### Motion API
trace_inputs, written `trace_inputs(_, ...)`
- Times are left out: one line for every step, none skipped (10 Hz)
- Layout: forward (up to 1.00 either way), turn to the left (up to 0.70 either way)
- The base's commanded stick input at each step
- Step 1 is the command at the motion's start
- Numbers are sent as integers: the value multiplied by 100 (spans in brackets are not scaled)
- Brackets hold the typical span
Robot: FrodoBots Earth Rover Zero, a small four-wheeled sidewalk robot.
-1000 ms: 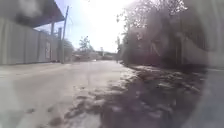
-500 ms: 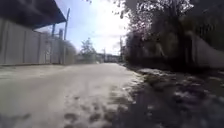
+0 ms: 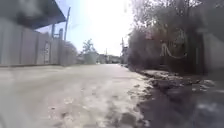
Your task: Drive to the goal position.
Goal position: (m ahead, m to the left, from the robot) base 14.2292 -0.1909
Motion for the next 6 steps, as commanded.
trace_inputs(100,0)
trace_inputs(100,0)
trace_inputs(100,0)
trace_inputs(100,0)
trace_inputs(100,0)
trace_inputs(100,0)
